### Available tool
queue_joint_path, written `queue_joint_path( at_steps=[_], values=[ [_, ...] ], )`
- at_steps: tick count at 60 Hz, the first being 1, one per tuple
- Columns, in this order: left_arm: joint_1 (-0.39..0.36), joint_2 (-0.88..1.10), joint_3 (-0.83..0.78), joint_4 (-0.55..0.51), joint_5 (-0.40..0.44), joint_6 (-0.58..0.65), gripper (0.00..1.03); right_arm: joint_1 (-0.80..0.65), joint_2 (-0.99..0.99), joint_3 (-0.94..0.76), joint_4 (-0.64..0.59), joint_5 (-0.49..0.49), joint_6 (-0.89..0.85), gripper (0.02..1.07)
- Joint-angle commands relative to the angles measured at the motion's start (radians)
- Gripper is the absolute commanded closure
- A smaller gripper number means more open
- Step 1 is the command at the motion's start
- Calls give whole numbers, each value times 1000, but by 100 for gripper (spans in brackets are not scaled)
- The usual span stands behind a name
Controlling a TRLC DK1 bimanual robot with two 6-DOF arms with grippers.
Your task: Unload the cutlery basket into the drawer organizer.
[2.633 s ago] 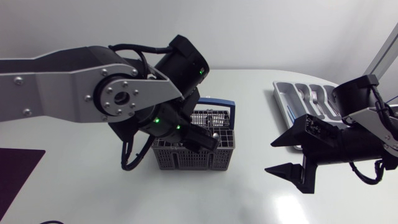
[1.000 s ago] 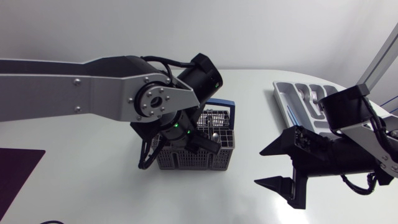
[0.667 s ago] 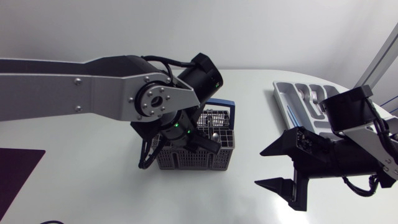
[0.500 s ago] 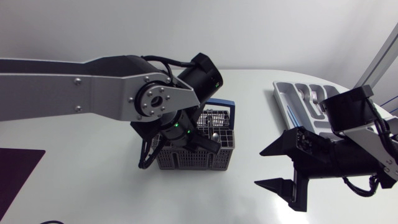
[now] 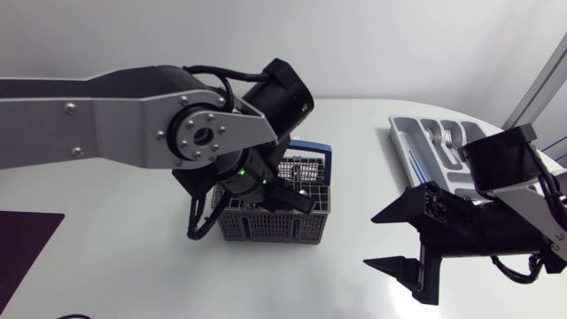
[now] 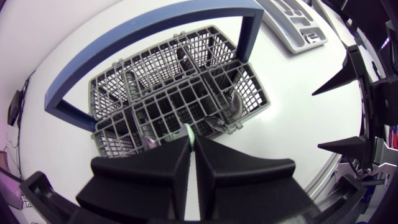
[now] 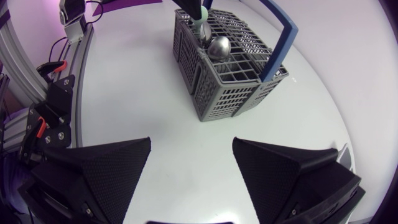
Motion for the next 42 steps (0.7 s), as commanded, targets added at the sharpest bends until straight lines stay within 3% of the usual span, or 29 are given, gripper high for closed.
queue_joint_path(
  at_steps=[1, 26, 42],
  values=[
    [-4, -40, -24, -9, -6, -16, 98, 13, -13, -24, -11, 5, 24, 12],
    [44, -135, -50, -8, 140, -20, 98, 50, -42, -15, -31, 25, 48, 12],
    [59, -202, -67, -3, 181, -27, 98, 81, -65, -6, -40, 34, 74, 12]
  ],
)
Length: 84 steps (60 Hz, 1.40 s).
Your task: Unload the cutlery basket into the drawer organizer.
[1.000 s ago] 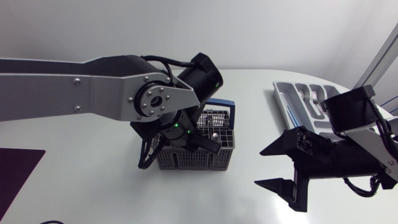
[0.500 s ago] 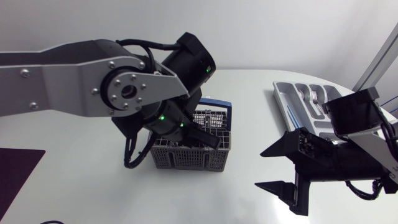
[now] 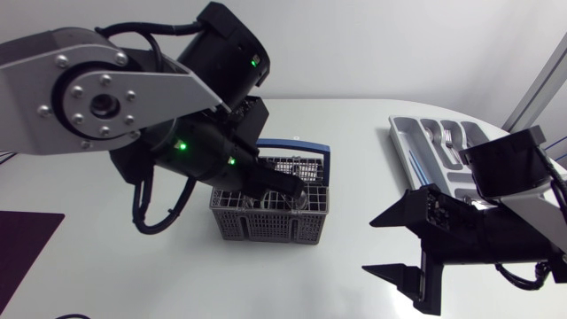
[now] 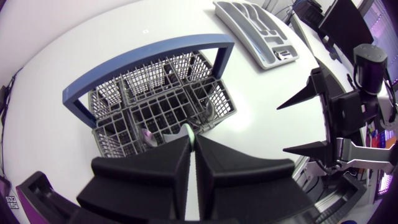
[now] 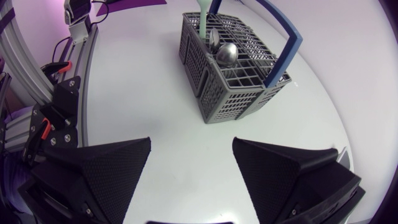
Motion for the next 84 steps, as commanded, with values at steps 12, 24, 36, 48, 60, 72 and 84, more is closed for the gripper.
queue_joint_path(
  at_steps=[12, 24, 36, 48, 60, 72, 84],
  values=[
    [30, -73, -57, 13, 65, -33, 98, 22, -26, -9, -21, 6, 33, 12],
    [46, -116, -83, 52, 100, -42, 98, 31, -41, -9, -27, 6, 39, 12],
    [60, -174, -104, 81, 123, -47, 98, 42, -69, -6, -22, 6, 59, 12],
    [73, -228, -144, 108, 160, -53, 98, 60, -96, 2, -21, 4, 79, 12],
    [71, -285, -168, 119, 200, -70, 98, 82, -119, 24, -15, 0, 111, 12],
    [69, -332, -236, 173, 260, -81, 98, 148, -138, 40, 4, 0, 174, 12],
    [56, -346, -262, 197, 293, -97, 98, 199, -155, 44, 41, 1, 229, 12]
  ],
)
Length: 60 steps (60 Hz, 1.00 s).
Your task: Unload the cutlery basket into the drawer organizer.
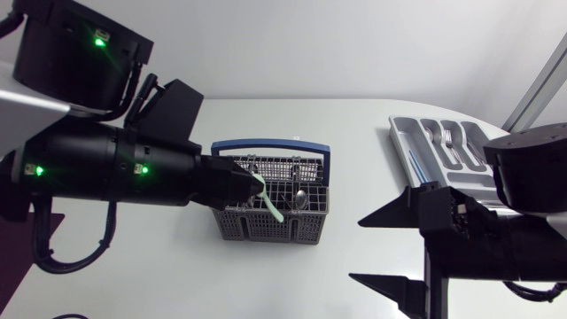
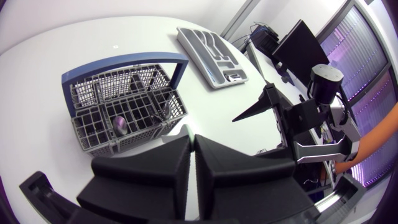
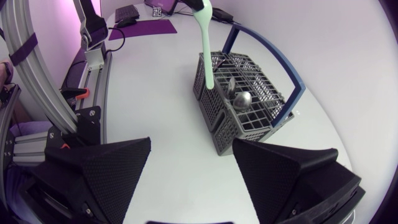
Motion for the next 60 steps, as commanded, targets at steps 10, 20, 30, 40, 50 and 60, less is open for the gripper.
queue_joint_path(
  at_steps=[10, 20, 30, 40, 50, 60],
  values=[
    [-20, -16, -51, 43, 52, -34, 98, 67, 2, 8, 81, 4, 88, 13],
    [-33, -5, -67, 64, 80, -48, 98, 96, 33, 4, 154, 4, 123, 13],
    [-39, 6, -67, 74, 103, -54, 98, 150, 87, 13, 211, 6, 150, 13],
    [-46, 18, -65, 80, 128, -54, 98, 168, 162, 33, 272, 7, 151, 16],
    [-50, 27, -67, 84, 138, -54, 98, 184, 228, 56, 338, 7, 157, 26],
    [-56, 31, -65, 84, 148, -54, 98, 195, 298, 93, 372, 9, 157, 37]
  ],
)
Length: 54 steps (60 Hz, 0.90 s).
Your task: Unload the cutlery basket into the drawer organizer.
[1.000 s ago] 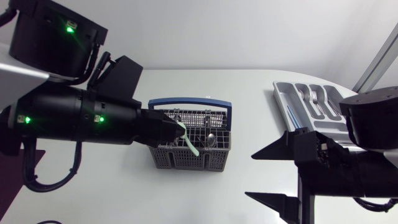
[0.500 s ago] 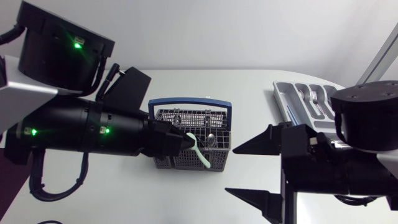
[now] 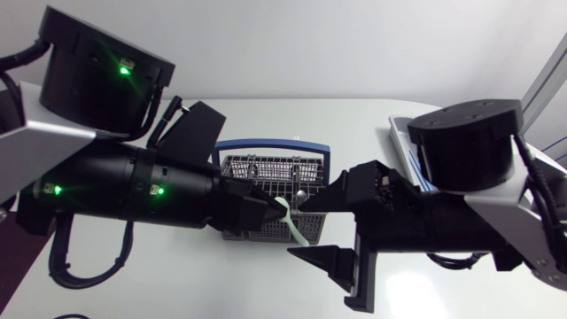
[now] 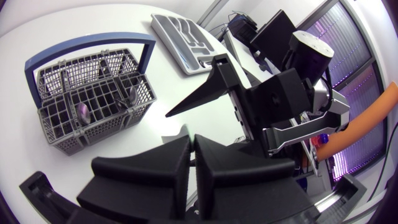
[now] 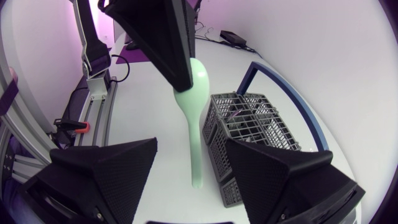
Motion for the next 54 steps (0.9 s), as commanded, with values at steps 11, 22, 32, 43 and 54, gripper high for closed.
queue_joint_path(
  at_steps=[11, 22, 32, 43, 54],
  values=[
    [-9, 14, -17, 11, 16, -21, 98, 11, 63, 51, 34, 5, 18, 54],
    [-7, 16, -17, 13, 19, -21, 98, 12, 78, 52, 45, 1, 17, 71],
    [-6, 16, -18, 13, 29, -22, 98, 14, 86, 55, 50, -2, 15, 83],
    [-6, 16, -20, 13, 29, -22, 97, 12, 81, 55, 59, 0, 24, 101],
    [4, 11, -18, 17, 29, -27, 95, 15, 77, 49, 56, -2, 29, 101]
  ],
)
